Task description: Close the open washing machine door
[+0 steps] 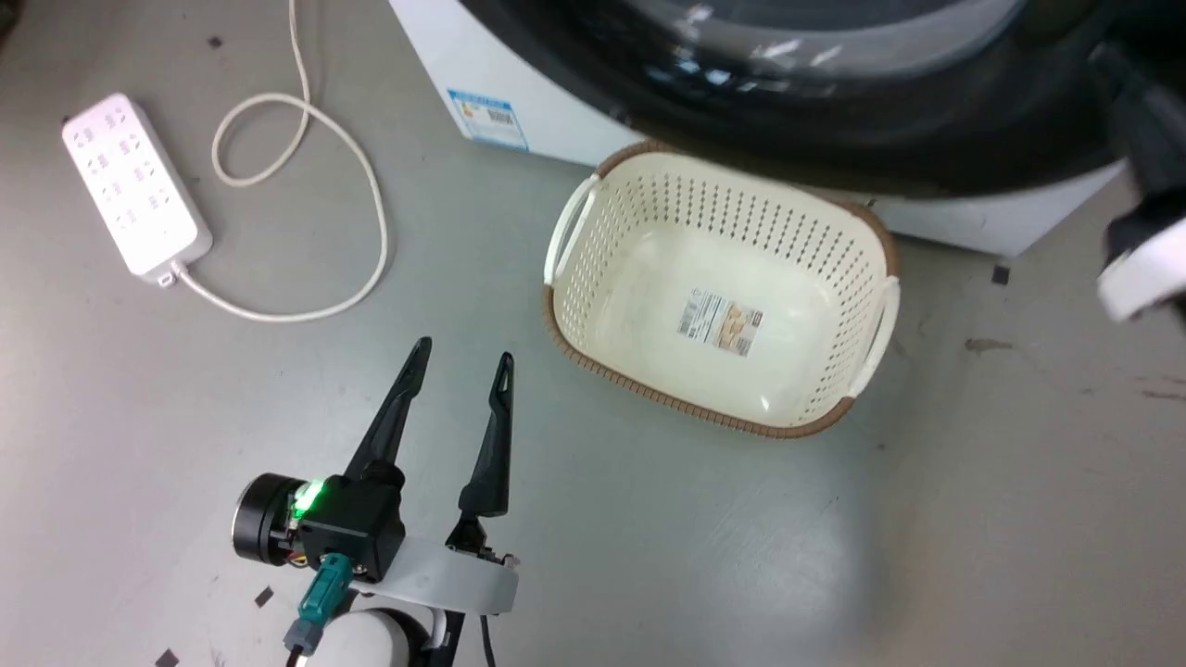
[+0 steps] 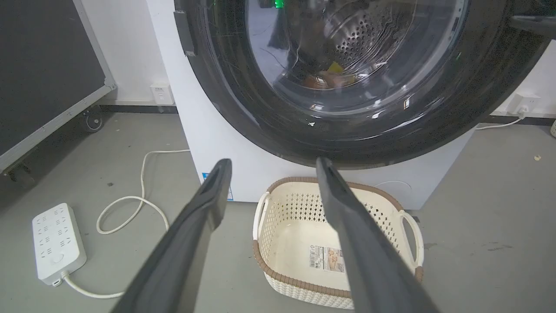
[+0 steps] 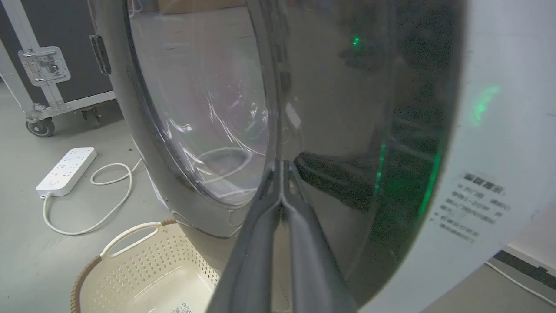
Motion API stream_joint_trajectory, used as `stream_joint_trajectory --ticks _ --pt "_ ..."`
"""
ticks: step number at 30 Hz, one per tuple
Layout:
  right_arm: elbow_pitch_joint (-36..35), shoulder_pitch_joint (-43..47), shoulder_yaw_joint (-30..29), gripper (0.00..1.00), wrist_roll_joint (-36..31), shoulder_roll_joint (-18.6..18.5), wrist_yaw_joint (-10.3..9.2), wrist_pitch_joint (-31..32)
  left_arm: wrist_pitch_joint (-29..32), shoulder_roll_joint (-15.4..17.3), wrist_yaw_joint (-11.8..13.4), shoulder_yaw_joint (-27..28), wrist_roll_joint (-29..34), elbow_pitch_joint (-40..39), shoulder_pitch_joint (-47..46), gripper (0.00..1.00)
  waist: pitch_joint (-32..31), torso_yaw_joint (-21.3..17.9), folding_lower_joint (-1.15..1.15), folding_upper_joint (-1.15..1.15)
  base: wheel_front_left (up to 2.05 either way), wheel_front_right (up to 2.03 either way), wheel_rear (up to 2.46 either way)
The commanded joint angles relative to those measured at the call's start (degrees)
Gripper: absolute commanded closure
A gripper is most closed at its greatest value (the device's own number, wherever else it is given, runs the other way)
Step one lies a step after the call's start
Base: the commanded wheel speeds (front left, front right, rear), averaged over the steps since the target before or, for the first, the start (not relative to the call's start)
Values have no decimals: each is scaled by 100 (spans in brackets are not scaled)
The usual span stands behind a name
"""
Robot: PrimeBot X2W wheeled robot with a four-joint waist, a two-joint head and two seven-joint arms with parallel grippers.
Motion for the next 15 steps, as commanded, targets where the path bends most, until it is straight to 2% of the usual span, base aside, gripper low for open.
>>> stream_joint_trajectory --ticks 1,8,15 --pt "170 -313 -15 100 98 -117 -11 35 -25 -9 43 -33 17 -56 -78 0 135 53 -1 -1 0 0 0" --pt "854 -1152 -115 100 260 -236 -11 54 -25 -11 154 -119 -36 -80 -133 0 300 71 -1 -1 0 0 0" --pt "1367 -1446 -53 100 296 -233 -11 -50 -25 -12 230 -159 -63 -32 -150 0 280 21 -1 -1 0 0 0"
